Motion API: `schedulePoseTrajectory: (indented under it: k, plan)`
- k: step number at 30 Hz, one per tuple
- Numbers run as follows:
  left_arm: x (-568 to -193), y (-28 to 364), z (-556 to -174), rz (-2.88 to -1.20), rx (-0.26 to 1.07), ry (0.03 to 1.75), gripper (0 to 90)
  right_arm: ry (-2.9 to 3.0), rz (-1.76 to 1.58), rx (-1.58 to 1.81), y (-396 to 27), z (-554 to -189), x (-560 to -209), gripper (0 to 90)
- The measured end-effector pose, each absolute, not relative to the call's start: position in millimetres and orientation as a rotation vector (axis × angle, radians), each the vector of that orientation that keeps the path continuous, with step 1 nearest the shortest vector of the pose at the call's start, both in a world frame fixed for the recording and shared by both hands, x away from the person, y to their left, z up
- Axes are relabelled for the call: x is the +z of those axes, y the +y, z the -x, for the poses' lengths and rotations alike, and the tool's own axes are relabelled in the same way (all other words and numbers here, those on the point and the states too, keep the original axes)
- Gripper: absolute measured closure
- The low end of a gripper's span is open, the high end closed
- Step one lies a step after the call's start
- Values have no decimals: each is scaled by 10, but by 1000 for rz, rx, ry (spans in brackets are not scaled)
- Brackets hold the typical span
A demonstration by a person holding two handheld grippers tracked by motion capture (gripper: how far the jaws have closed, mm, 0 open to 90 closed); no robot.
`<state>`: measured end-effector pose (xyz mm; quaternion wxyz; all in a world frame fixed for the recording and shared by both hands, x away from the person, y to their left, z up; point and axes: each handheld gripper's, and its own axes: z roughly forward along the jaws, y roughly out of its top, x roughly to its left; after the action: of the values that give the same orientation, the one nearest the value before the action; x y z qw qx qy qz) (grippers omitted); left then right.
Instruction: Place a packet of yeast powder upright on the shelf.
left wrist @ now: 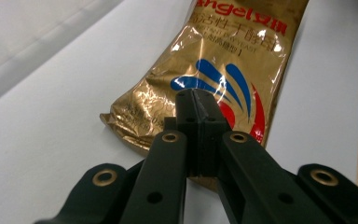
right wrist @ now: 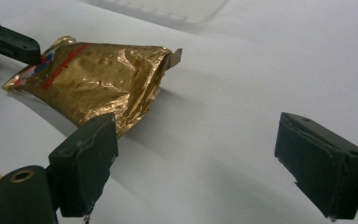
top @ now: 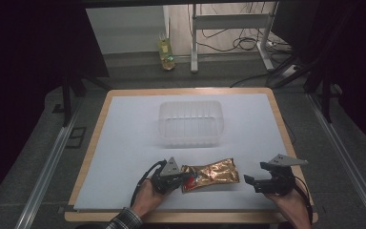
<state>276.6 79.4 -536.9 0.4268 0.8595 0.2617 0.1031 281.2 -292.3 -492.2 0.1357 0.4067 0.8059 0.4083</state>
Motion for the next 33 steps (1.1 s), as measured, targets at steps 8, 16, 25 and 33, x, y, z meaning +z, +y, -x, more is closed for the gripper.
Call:
schedulePoseTrajectory:
  k: [8,16,25,33]
  plan:
    - [-5439,783,-2754,-2202,275,677,898,2357,-1201,1212,-2884,-2823,-4903,147]
    - [-5440,786,-2773,-2203,257,678,899,2386,-1241,1266,-2831,-2868,-4895,179]
    - [-5440,788,-2783,-2212,261,661,899,2479,-1337,1327,-2720,-2993,-4926,221]
    - [-5439,785,-2782,-2214,265,659,899,2593,-1453,1348,-2577,-3109,-5005,305]
